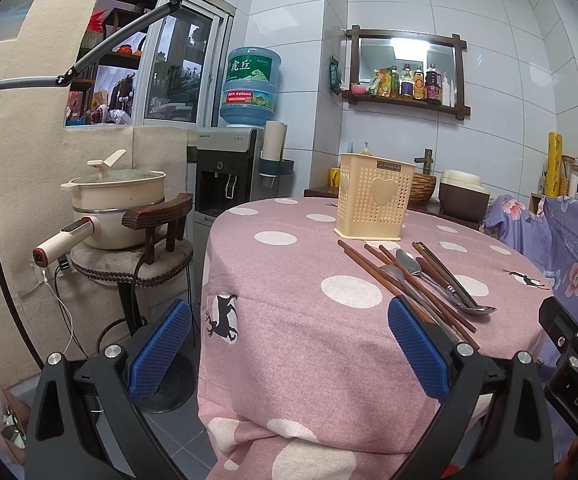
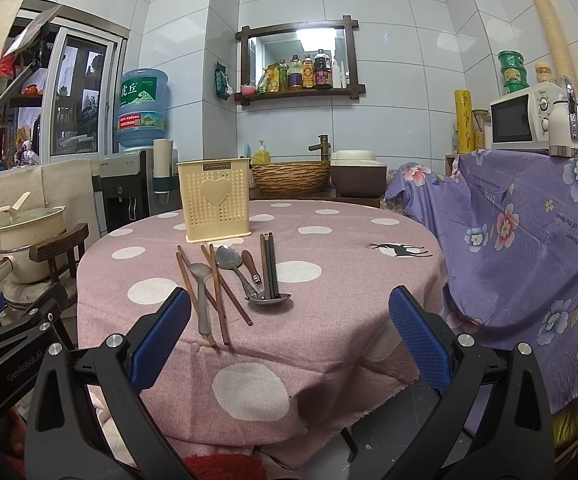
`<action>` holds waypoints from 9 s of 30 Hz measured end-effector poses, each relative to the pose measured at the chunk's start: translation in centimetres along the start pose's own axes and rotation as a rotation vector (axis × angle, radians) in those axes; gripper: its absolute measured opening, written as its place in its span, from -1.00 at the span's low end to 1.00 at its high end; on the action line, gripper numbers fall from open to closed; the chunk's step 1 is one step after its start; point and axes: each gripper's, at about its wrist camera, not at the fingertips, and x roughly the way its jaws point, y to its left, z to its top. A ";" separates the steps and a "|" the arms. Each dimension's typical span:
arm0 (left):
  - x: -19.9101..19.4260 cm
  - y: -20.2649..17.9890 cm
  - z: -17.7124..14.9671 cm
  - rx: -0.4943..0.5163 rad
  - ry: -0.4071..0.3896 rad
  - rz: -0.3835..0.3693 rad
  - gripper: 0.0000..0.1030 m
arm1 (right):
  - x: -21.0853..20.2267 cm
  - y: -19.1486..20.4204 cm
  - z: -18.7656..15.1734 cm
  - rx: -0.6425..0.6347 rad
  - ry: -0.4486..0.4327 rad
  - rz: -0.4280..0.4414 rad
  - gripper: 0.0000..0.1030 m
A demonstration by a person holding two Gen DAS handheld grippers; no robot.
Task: Organize utensils
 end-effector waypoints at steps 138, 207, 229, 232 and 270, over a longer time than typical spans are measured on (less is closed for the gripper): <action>23.7 -4.1 5.3 0.160 0.652 -0.105 0.10 | 34.8 -1.6 7.2 -0.095 0.790 0.228 -0.51; 25.4 -5.3 16.1 0.049 0.409 -0.081 -0.85 | 33.8 -1.1 18.2 -0.039 0.400 0.283 -0.84; 21.4 -2.3 23.9 0.033 0.204 -0.080 -0.85 | 30.0 -1.4 24.3 -0.069 0.335 0.344 -0.85; 20.9 -2.4 25.8 0.033 0.166 -0.080 -0.85 | 29.8 -1.1 26.1 -0.079 0.308 0.335 -0.85; 28.9 -7.7 26.1 -0.033 0.277 -0.172 -0.85 | 39.0 6.1 26.5 0.020 0.351 0.387 -0.84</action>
